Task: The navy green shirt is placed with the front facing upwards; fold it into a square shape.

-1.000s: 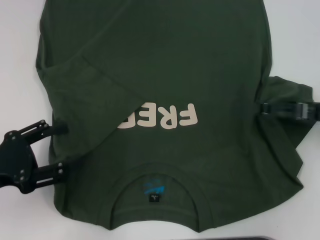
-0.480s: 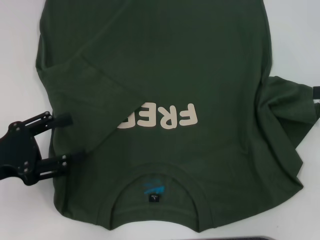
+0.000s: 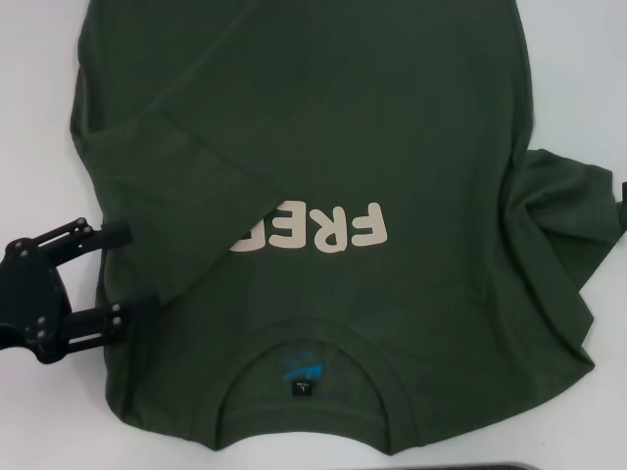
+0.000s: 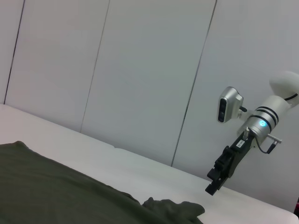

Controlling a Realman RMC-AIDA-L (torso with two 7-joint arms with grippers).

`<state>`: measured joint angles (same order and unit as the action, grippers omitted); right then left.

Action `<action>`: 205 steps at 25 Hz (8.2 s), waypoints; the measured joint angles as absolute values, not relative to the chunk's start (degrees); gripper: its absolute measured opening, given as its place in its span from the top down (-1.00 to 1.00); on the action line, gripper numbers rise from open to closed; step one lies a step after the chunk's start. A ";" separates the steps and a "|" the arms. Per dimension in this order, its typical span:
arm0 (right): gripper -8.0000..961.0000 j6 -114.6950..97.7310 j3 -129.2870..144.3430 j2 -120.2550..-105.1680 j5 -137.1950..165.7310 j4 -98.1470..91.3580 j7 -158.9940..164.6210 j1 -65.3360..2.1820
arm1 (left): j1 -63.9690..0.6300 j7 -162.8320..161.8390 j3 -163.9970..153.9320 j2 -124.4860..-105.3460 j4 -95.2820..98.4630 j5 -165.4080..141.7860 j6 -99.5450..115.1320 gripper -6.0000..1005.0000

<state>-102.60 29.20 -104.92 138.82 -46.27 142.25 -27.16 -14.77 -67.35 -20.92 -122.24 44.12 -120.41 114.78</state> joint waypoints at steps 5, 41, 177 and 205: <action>-0.65 -102.40 29.31 -104.92 138.92 -46.64 142.58 -27.22 | -14.68 -67.33 -20.93 -122.30 44.23 -120.31 114.97 -0.68; -0.65 -95.85 31.12 -106.72 142.96 -42.87 142.99 -29.26 | -14.98 -67.32 -20.56 -122.51 44.29 -120.32 114.48 -0.68; 0.94 -89.23 31.33 -113.76 137.70 -32.68 142.18 -37.92 | -15.21 -66.79 -20.38 -123.75 47.17 -118.13 114.79 -0.69; 0.11 -89.17 31.22 -113.65 129.82 -31.00 139.64 -37.47 | -14.36 -67.06 -18.21 -123.66 47.25 -115.46 114.81 -0.69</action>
<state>-89.17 31.22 -113.65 129.82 -31.00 139.64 -37.47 -14.36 -67.06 -18.21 -123.66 47.25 -115.46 114.81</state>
